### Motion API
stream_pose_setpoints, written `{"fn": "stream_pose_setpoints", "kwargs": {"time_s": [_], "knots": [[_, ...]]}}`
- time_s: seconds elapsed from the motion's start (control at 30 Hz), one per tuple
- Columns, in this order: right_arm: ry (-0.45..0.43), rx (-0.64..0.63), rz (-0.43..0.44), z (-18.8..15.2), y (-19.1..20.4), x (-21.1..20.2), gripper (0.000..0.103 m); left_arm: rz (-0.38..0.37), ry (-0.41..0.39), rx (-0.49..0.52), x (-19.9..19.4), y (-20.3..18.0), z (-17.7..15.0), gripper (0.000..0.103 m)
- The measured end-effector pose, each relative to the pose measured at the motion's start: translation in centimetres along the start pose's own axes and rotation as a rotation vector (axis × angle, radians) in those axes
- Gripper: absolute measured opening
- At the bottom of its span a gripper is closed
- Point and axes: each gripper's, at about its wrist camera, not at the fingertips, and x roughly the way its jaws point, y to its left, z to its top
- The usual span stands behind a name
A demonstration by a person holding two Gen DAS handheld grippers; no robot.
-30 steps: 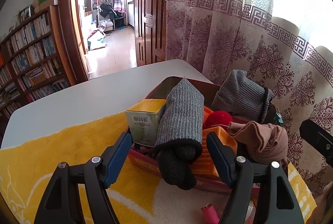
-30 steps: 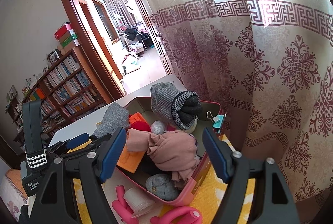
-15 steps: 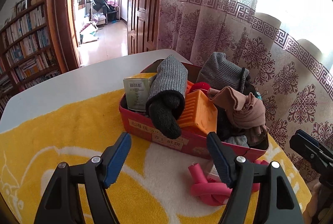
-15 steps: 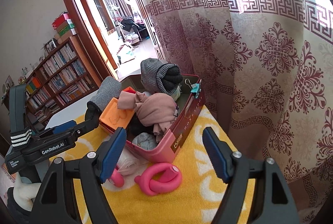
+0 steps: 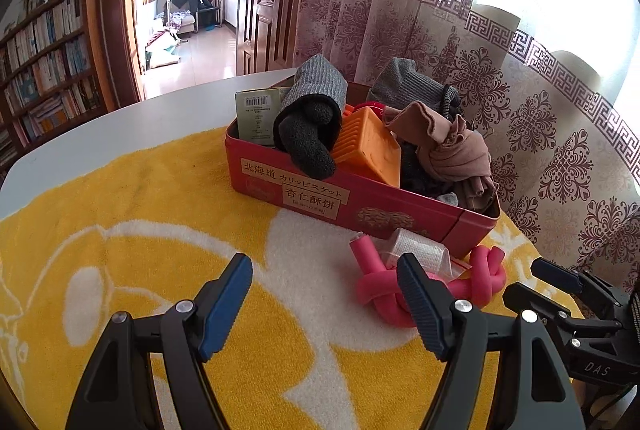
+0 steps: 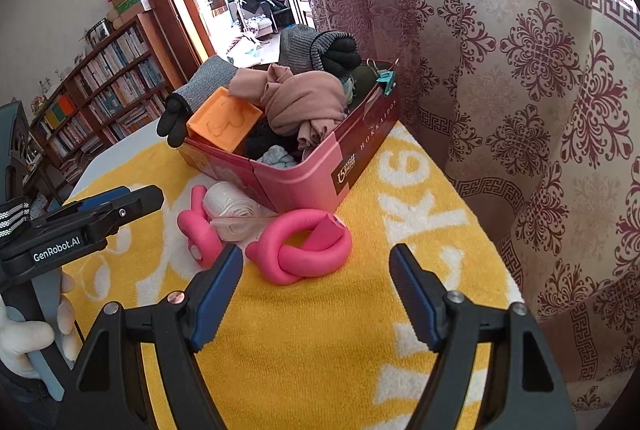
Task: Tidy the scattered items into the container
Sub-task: 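Grasp a pink foam knot toy with the left tool while the right tool grasps another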
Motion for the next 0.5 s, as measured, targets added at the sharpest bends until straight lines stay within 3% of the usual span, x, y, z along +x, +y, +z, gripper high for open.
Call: {"fn": "stream_pose_setpoints", "kwargs": {"time_s": [0.5], "knots": [[0.084, -0.089, -0.032, 0.4, 1.5, 3.4, 0.079, 0.005, 0.020, -0.064, -0.3, 2.6, -1.4, 0.076]]}}
